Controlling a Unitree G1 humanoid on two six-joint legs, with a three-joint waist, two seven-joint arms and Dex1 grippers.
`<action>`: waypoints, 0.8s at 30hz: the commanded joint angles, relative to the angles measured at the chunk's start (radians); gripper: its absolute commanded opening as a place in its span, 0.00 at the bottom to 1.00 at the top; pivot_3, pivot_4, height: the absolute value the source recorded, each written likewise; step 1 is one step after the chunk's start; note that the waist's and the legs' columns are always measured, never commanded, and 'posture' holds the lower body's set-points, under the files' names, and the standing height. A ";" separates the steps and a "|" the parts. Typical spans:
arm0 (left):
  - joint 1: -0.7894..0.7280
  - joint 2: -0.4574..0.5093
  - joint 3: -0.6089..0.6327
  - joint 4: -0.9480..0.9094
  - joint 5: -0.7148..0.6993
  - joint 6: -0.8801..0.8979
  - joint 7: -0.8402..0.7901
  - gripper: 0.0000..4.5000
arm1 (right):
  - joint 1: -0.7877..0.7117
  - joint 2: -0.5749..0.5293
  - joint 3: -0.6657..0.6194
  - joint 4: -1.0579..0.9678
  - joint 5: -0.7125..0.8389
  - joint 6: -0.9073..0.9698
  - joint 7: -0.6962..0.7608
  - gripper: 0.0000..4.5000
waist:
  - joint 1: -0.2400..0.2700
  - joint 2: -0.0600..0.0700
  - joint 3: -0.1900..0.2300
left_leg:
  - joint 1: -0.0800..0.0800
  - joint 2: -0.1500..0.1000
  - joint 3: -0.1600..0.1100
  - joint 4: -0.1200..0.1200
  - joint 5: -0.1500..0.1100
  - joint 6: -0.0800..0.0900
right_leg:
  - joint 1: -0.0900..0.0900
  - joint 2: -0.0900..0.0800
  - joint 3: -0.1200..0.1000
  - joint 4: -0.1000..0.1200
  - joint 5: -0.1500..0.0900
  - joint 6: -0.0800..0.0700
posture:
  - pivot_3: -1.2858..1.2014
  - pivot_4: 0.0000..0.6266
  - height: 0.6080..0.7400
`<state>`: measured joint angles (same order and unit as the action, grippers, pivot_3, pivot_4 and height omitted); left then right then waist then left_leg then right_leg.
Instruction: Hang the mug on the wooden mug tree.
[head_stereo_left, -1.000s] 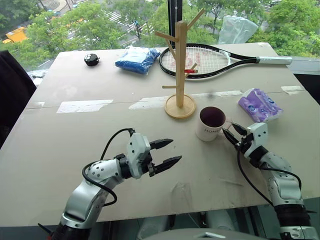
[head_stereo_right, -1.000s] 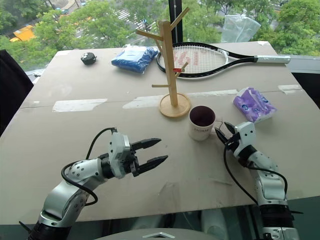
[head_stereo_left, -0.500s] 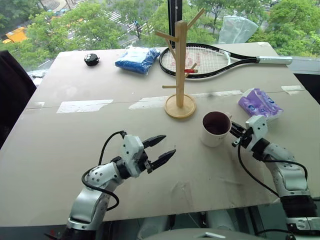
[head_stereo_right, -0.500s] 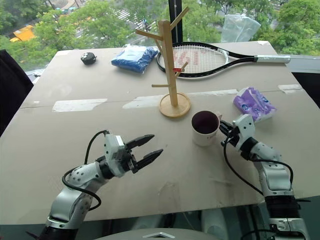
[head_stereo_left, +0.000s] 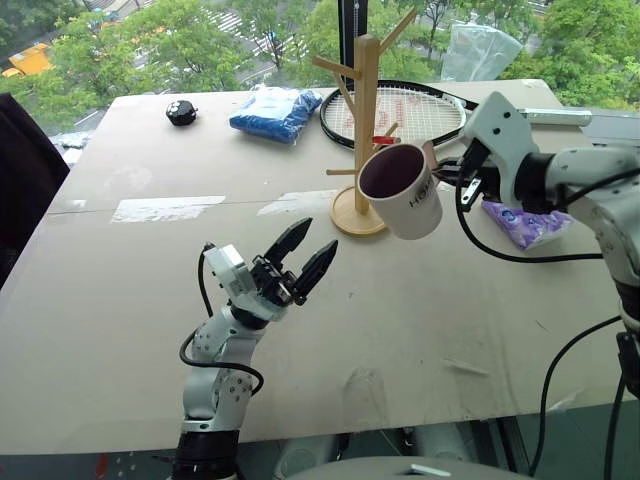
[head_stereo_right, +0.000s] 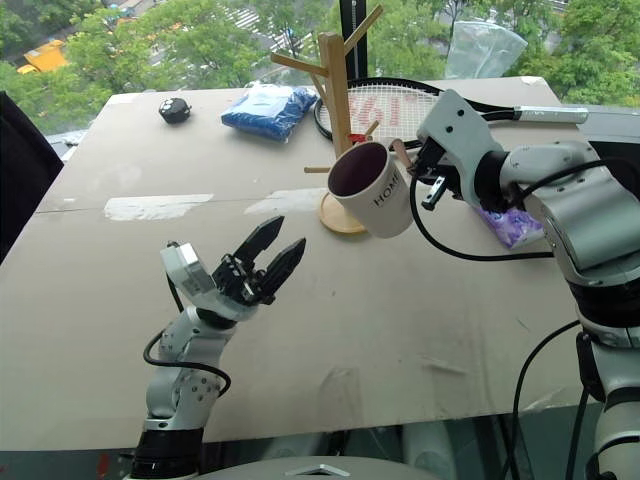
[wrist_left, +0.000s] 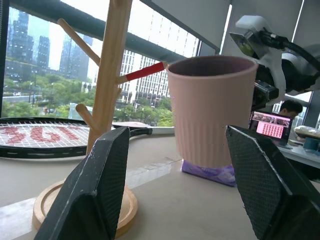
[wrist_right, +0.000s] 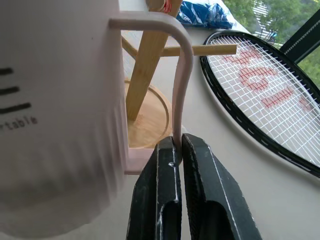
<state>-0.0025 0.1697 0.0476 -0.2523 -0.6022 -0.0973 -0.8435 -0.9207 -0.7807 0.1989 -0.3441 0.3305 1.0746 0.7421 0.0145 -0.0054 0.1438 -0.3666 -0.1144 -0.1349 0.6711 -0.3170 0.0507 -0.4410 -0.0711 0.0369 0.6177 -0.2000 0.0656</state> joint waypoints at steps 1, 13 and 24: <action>-0.014 -0.012 -0.009 0.006 -0.009 -0.025 -0.012 0.70 | -0.111 -0.005 0.057 0.068 -0.041 0.004 0.022 0.01 | 0.000 0.000 0.000 | -0.001 0.000 0.000 0.000 0.000 0.000 | -0.001 0.000 0.000 0.000 0.000 0.000 | 0.52 0.24 1.00; 0.013 -0.039 -0.040 0.016 0.025 -0.058 -0.005 0.70 | -0.251 0.111 0.151 0.270 -0.138 -0.118 0.042 0.01 | -0.001 0.000 0.000 | -0.001 0.000 0.001 0.000 0.000 0.000 | -0.003 0.000 0.002 0.003 0.000 0.000 | 0.52 0.24 1.00; 0.027 -0.030 -0.038 0.009 0.019 -0.058 -0.002 0.70 | -0.273 0.140 0.140 0.288 -0.165 -0.157 0.080 0.32 | -0.002 0.000 0.000 | -0.002 0.000 0.001 0.001 0.000 0.000 | -0.003 0.000 0.001 0.003 0.000 0.000 | 0.52 0.24 1.00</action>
<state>0.0228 0.1367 0.0092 -0.2159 -0.5750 -0.1405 -0.8462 -1.1592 -0.6404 0.3681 -0.0418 0.1776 0.9334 0.8208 0.0126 -0.0059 0.1438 -0.3686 -0.1148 -0.1337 0.6725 -0.3168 0.0507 -0.4445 -0.0707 0.0383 0.6212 -0.1999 0.0655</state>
